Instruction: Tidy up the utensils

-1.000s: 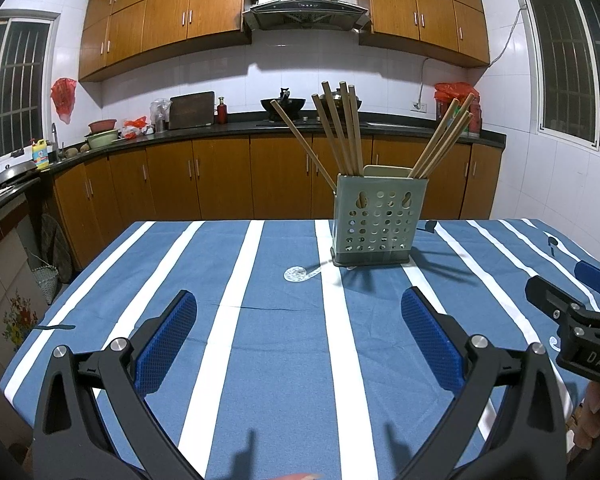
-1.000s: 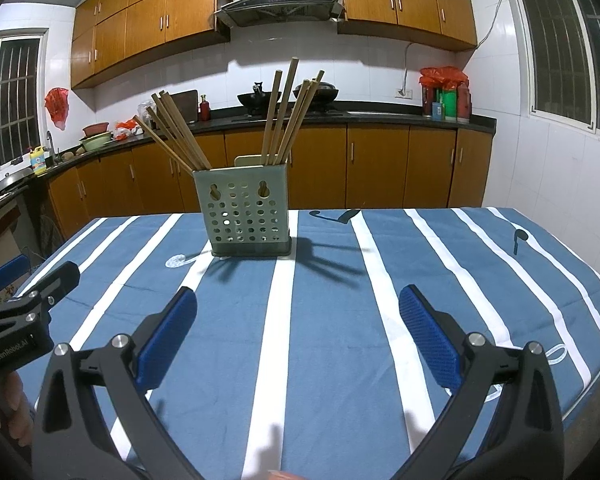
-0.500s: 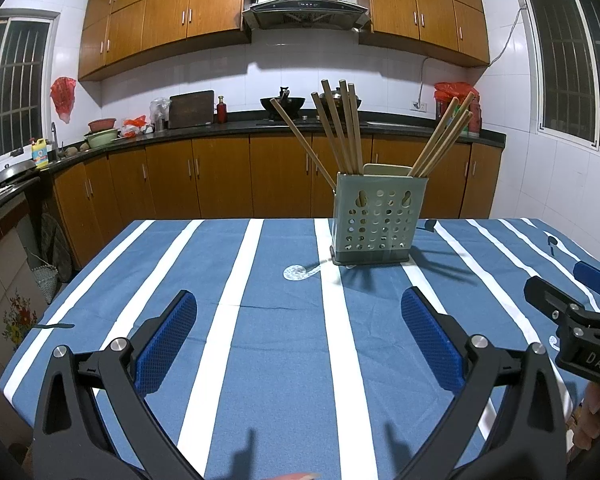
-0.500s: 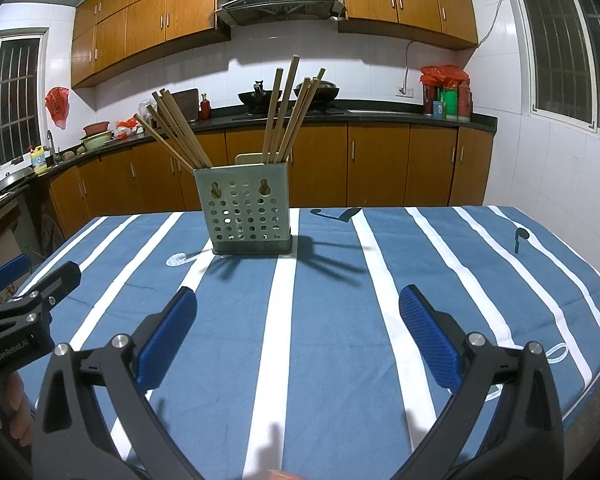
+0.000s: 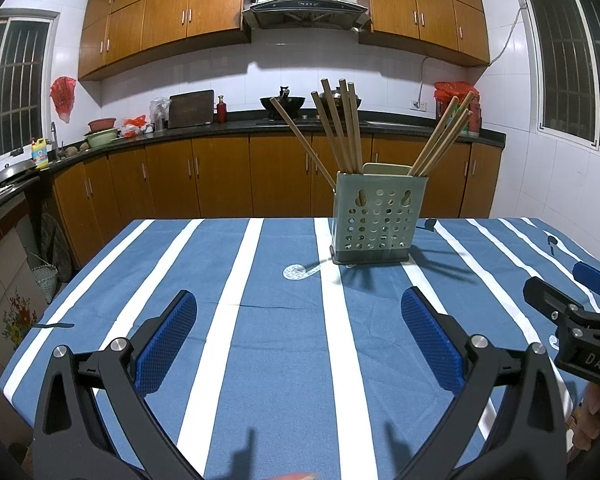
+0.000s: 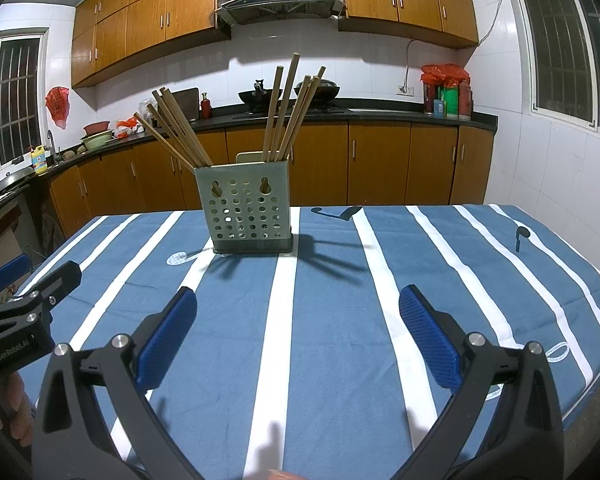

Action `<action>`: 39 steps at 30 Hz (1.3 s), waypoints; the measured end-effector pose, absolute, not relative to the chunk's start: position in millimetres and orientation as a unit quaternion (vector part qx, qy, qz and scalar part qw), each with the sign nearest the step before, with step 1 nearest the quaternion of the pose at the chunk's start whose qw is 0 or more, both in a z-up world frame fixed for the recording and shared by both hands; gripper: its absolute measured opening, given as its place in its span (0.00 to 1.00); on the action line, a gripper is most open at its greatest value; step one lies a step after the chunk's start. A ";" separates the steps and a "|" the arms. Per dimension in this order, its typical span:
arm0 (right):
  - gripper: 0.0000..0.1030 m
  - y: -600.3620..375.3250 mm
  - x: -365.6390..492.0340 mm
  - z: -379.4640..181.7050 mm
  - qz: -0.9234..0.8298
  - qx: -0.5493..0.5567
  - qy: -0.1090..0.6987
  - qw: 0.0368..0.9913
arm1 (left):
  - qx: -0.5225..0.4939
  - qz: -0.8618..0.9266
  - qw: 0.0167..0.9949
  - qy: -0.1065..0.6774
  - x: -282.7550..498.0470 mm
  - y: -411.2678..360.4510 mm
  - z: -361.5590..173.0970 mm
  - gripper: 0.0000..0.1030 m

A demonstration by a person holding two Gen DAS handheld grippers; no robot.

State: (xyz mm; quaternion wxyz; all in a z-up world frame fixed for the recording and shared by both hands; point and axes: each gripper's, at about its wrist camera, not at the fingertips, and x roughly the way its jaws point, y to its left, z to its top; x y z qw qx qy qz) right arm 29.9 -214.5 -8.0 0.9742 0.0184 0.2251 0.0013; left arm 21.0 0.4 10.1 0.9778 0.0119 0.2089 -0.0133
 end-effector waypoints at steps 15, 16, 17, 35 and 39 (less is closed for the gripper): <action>0.96 -214.6 29.2 -8.0 0.002 0.019 0.226 0.974 | 0.012 -0.013 0.977 0.211 21.2 -0.3 6.4 0.98; 0.96 -214.3 28.8 -8.1 0.002 0.019 0.226 0.974 | 0.011 -0.013 0.977 0.211 21.3 -0.3 6.5 0.98; 0.96 -213.9 28.5 -8.2 0.002 0.019 0.226 0.974 | 0.011 -0.013 0.977 0.211 21.3 -0.4 6.6 0.98; 0.96 -213.1 27.9 -8.1 0.002 0.020 0.226 0.974 | 0.011 -0.009 0.977 0.212 19.2 -0.5 1.5 0.98; 0.96 -214.4 28.7 -7.6 0.002 0.020 0.227 0.974 | 0.011 -0.009 0.977 0.212 18.9 -0.8 1.7 0.98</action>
